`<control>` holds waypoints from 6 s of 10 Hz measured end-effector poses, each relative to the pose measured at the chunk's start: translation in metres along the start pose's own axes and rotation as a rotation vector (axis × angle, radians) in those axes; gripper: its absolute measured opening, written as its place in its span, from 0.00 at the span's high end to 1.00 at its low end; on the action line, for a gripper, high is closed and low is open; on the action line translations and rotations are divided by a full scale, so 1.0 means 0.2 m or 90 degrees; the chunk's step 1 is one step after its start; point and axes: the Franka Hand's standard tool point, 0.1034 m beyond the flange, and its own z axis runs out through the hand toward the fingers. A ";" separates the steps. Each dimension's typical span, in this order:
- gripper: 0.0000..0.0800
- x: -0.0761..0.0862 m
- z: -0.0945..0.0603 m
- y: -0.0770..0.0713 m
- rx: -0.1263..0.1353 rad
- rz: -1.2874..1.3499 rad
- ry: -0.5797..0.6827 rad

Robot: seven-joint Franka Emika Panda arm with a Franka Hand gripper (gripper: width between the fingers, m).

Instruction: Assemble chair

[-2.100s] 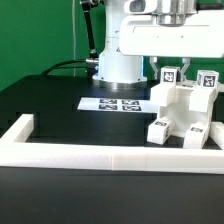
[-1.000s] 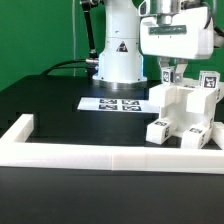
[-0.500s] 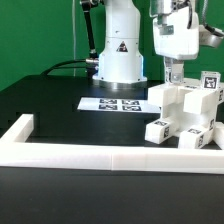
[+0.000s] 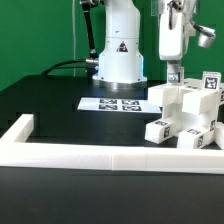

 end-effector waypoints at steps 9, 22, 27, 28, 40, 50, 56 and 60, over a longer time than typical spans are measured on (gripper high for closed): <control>0.19 -0.02 0.01 0.02 -0.009 -0.145 -0.002; 0.19 -0.01 -0.01 -0.02 -0.027 -0.879 0.009; 0.50 0.00 -0.01 -0.02 -0.028 -0.955 0.008; 0.66 0.00 -0.01 -0.02 -0.028 -0.943 0.008; 0.66 -0.01 -0.01 -0.01 -0.020 -0.501 0.009; 0.66 -0.04 0.00 0.00 -0.015 -0.105 0.002; 0.66 -0.07 0.00 0.00 -0.010 0.080 -0.006; 0.57 -0.08 0.00 0.00 -0.007 0.105 -0.010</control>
Offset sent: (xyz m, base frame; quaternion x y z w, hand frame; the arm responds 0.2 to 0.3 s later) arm 0.0000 0.0000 0.0000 0.0000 0.0000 0.0000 1.0000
